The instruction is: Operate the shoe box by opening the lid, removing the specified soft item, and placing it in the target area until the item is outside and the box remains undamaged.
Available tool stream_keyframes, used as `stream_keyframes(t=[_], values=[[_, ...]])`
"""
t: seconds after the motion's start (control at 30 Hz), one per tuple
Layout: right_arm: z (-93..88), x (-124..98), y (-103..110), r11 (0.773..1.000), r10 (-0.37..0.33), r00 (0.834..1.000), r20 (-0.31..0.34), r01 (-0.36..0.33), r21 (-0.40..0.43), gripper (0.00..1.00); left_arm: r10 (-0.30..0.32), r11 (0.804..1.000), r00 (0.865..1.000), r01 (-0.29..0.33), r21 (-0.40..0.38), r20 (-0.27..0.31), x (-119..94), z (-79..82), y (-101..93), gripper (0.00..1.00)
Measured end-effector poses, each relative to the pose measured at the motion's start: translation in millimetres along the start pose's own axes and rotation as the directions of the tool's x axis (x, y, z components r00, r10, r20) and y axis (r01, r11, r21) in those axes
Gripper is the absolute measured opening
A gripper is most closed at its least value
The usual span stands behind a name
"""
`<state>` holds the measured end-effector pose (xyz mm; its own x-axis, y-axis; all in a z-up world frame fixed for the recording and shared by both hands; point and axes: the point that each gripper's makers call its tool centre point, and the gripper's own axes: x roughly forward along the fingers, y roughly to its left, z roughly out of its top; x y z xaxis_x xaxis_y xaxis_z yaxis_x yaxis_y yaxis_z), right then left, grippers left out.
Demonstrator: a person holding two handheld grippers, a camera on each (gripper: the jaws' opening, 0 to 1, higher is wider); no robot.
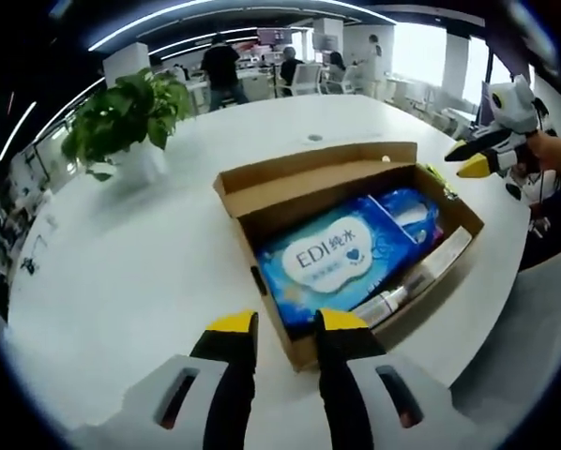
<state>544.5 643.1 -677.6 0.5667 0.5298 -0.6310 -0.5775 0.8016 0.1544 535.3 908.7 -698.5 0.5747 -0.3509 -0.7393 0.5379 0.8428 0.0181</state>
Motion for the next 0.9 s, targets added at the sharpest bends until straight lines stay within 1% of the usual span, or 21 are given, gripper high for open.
stream_keyframes(t=[0.1,0.23,0.4,0.57,0.73,0.9], values=[[0.4,6.4,4.4,1.0,0.011,1.0,-0.006,-0.011,-0.003,0.3,0.008,1.0,1.0,-0.008,-0.016,-0.012,3.7,-6.5,3.2,0.2],[0.9,15.2,7.5,1.0,0.02,1.0,-0.009,-0.02,0.006,0.3,0.007,0.999,1.0,-0.008,-0.045,-0.01,8.0,-11.4,4.5,0.14],[3.7,28.1,17.1,0.999,0.04,0.999,-0.012,-0.04,0.015,0.29,0.008,0.996,1.0,-0.01,-0.091,-0.018,13.5,-17.1,5.8,0.12],[6.3,42.1,25.6,0.998,0.059,0.998,-0.017,-0.059,0.029,0.29,0.004,0.99,1.0,-0.005,-0.144,-0.005,16.1,-17.1,4.8,0.11],[7.6,56.3,33.8,0.997,0.076,0.997,-0.027,-0.075,0.033,0.29,-0.004,0.985,1.0,0.004,-0.175,0.002,17.9,-17.2,1.5,0.07],[8.4,70.4,37.6,0.995,0.088,0.996,-0.036,-0.086,0.049,0.28,0.0,0.979,1.0,-0.001,-0.203,-0.003,19.9,-18.4,1.7,0.07]])
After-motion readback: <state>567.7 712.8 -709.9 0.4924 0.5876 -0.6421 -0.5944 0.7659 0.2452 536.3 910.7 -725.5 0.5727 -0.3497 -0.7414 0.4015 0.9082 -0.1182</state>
